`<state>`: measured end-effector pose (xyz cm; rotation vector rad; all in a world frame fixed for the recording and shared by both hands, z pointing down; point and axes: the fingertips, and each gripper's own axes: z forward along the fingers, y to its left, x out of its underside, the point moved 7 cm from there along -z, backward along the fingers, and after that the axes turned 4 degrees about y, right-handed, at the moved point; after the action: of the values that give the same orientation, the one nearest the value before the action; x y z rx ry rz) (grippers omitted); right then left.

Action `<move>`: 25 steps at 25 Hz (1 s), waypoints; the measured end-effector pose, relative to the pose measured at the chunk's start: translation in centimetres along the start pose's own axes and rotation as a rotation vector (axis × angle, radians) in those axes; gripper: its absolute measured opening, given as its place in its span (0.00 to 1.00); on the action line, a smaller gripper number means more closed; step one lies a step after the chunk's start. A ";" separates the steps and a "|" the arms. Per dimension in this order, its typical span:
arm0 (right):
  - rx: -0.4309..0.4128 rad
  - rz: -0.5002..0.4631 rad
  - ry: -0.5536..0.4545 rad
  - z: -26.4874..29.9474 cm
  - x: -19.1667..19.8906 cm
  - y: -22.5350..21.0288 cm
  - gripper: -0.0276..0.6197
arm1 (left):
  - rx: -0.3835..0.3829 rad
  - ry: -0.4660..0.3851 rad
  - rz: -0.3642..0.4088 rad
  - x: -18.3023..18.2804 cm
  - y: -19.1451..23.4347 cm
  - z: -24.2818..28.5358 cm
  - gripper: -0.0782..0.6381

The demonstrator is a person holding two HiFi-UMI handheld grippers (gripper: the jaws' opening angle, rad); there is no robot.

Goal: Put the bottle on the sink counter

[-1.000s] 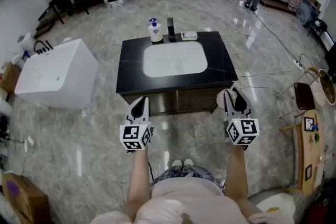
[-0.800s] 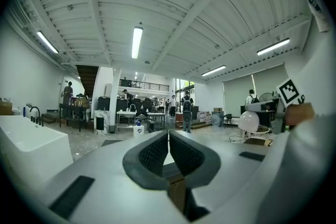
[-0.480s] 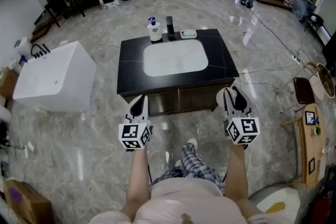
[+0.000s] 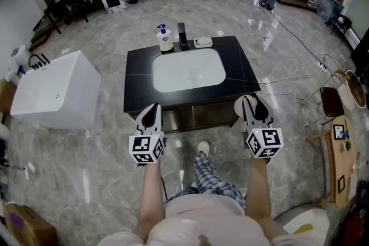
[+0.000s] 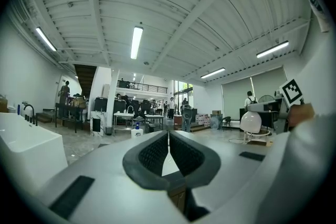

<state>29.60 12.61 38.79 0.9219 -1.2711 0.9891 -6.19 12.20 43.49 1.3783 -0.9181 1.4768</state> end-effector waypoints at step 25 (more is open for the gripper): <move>-0.167 -0.010 0.020 33.6 -2.1 -8.5 0.26 | -0.090 0.005 0.022 -4.8 9.4 29.6 0.15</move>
<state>26.91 -22.00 39.43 0.7872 -1.3099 0.8679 -5.29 -19.15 42.40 1.3023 -0.9878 1.4374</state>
